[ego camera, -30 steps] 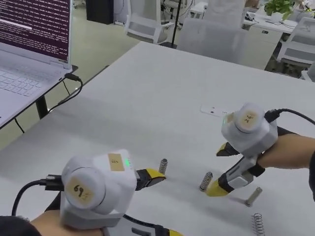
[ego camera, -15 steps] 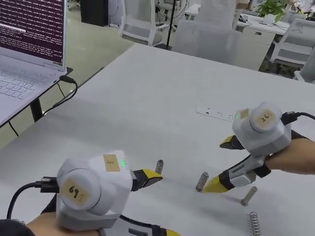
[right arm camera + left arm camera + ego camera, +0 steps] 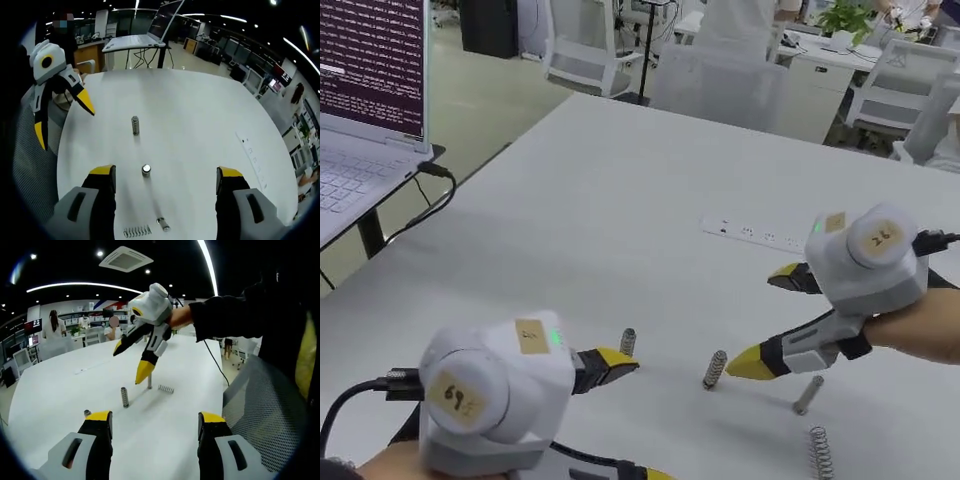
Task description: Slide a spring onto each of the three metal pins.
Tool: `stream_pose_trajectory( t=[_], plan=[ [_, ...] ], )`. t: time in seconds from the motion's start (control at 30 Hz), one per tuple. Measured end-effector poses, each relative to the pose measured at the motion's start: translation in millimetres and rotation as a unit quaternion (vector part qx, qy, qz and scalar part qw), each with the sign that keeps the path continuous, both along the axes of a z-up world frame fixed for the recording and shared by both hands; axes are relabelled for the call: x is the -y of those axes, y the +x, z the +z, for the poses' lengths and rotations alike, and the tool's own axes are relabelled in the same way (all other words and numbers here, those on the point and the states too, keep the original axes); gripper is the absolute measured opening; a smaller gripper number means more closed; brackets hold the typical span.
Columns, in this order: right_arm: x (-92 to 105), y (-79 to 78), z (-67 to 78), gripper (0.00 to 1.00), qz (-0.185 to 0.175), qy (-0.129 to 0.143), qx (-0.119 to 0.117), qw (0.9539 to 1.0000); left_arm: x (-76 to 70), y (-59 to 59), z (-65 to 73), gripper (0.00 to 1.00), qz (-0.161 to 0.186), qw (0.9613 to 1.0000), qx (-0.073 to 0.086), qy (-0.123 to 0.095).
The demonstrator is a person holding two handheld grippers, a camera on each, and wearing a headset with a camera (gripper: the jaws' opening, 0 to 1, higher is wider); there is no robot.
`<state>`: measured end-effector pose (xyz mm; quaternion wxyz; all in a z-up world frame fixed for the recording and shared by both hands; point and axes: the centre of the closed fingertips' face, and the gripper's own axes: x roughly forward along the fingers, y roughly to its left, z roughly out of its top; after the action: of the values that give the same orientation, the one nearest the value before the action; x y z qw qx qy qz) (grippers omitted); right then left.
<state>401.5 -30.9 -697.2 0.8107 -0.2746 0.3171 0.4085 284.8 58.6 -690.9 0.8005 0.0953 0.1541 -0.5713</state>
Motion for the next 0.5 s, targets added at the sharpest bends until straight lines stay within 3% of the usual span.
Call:
stream_pose_trajectory(
  t=[0.5],
  plan=[
    [12.7,-6.8,26.9,0.81,-0.028,0.027,0.039,0.9985,5.5,-3.4,0.0,0.66,-0.012,0.9999,0.000,0.002]
  ],
)
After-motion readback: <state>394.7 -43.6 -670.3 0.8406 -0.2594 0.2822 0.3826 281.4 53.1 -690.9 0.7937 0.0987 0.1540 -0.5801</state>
